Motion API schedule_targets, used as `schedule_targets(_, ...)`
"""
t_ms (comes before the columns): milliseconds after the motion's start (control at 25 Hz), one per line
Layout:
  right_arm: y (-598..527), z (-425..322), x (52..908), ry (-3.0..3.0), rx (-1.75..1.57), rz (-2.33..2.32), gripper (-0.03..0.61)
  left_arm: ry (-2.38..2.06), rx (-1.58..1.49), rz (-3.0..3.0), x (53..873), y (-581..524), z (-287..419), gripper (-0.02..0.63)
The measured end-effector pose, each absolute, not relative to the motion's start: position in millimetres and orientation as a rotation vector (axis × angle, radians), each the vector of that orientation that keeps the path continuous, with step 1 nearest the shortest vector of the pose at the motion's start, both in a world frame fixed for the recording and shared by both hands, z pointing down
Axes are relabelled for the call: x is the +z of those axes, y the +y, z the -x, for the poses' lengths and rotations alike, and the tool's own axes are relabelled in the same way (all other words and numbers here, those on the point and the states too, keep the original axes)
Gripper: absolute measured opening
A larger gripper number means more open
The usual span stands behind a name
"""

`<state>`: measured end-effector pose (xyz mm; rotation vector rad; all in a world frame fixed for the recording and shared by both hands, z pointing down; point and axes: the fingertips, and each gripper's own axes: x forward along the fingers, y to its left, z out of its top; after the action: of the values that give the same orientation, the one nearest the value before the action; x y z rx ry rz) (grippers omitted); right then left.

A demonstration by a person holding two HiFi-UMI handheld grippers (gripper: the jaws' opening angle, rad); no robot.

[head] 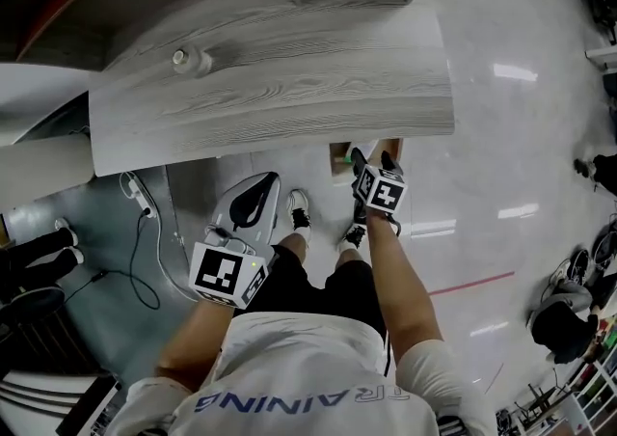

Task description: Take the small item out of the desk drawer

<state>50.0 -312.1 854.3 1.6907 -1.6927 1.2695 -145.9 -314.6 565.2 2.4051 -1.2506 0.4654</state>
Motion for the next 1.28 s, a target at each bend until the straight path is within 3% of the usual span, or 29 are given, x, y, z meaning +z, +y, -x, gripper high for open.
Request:
schedule_targets(520, -327, -38, 918, -1.601, 1.312, -1.674, 0.388, -1.272, 0.508, -2.344, 582, -313, 173, 0.002)
schedule_targets(680, -327, -43, 916, -1.578, 1.285, -1.695, 0.328, -1.270, 0.509, -2.346, 584, -310, 175, 0.002)
schedule_targets(1280, -290, -52, 810, -1.817, 1.212, -1.767, 0.322, -1.254, 0.435, -2.431, 544, -293, 141, 0.002)
